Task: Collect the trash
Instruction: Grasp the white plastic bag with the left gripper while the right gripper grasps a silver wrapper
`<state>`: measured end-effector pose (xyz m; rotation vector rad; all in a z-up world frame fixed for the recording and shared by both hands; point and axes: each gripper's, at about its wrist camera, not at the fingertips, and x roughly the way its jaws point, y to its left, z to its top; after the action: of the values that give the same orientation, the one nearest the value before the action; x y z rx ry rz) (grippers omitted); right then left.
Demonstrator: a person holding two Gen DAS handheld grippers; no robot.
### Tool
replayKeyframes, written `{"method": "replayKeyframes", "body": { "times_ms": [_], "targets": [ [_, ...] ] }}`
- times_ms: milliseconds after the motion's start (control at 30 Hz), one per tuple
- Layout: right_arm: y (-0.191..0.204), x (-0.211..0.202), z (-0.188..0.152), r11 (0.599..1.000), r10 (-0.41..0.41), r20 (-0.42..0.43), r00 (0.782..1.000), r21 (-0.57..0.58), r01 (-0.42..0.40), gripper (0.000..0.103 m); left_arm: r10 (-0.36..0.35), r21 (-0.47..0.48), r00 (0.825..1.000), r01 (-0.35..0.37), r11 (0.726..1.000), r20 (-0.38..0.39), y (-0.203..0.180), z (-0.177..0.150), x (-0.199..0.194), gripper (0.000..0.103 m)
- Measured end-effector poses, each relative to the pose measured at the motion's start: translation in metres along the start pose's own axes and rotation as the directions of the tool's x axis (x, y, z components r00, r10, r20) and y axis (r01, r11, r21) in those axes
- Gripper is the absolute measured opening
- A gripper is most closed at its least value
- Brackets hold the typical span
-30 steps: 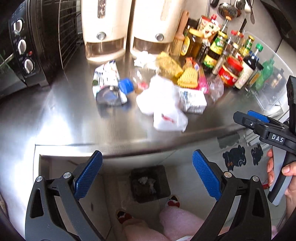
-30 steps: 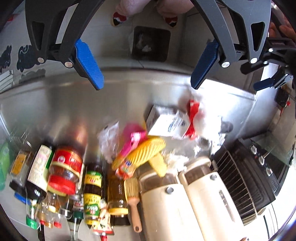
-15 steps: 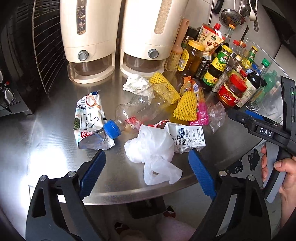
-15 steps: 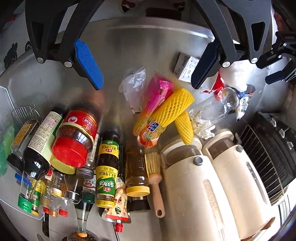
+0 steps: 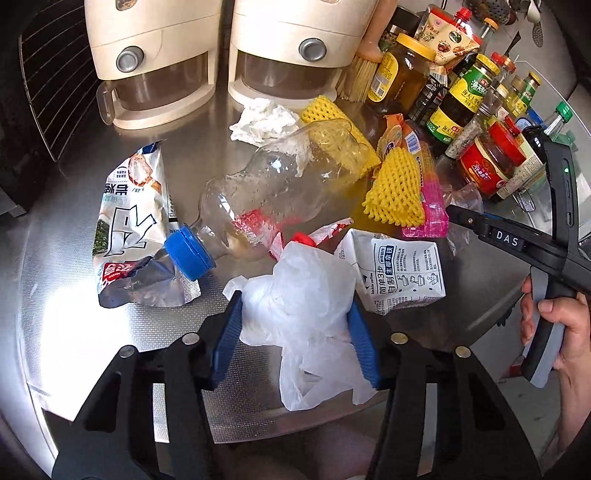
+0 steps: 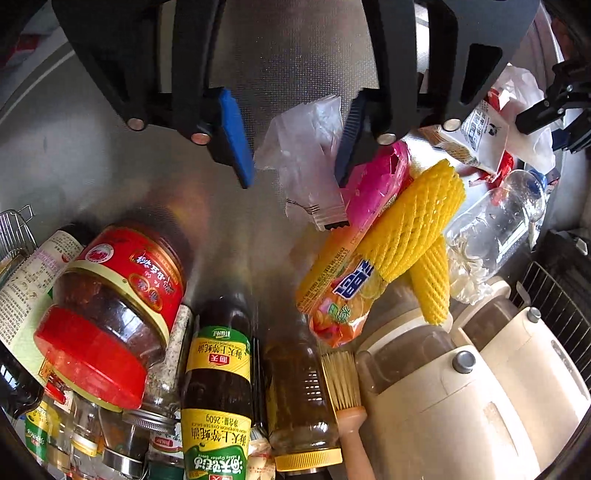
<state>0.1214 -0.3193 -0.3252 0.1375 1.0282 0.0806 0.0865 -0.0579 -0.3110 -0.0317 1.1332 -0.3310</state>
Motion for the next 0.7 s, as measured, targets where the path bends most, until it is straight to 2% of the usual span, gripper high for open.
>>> {"method": "replayKeyframes", "body": {
  "times_ms": [67, 100, 167, 267, 467, 700],
  "targets": [
    [0.002, -0.001, 0.0, 1.0, 0.006, 0.01, 1.0, -0.01, -0.006, 0.027, -0.004, 0.003, 1.0, 0.004, 1.0, 0.004, 0.0, 0.001, -0.002, 0.039],
    [0.003, -0.002, 0.001, 1.0, 0.006, 0.013, 1.0, -0.015, -0.006, 0.016, -0.005, 0.002, 1.0, 0.005, 1.0, 0.009, 0.0, 0.001, -0.003, 0.036],
    [0.006, -0.005, 0.002, 1.0, 0.004, 0.023, 1.0, -0.025, -0.004, 0.016, 0.002, 0.003, 1.0, -0.002, 1.0, 0.023, -0.001, 0.003, -0.008, 0.028],
    [0.009, -0.014, 0.004, 0.999, 0.011, 0.044, 0.999, -0.034, -0.01, 0.016, -0.002, 0.004, 0.999, 0.002, 1.0, 0.042, -0.001, 0.005, -0.017, 0.023],
    [0.017, -0.053, 0.009, 0.999, 0.027, 0.125, 0.992, -0.04, -0.022, 0.016, 0.002, 0.017, 0.992, -0.004, 1.0, 0.125, -0.005, 0.008, -0.055, 0.021],
    [0.034, -0.113, 0.002, 0.996, 0.066, 0.228, 0.972, -0.074, -0.05, 0.016, 0.002, 0.03, 0.977, -0.008, 1.0, 0.213, -0.017, -0.005, -0.109, 0.02]
  ]
}}
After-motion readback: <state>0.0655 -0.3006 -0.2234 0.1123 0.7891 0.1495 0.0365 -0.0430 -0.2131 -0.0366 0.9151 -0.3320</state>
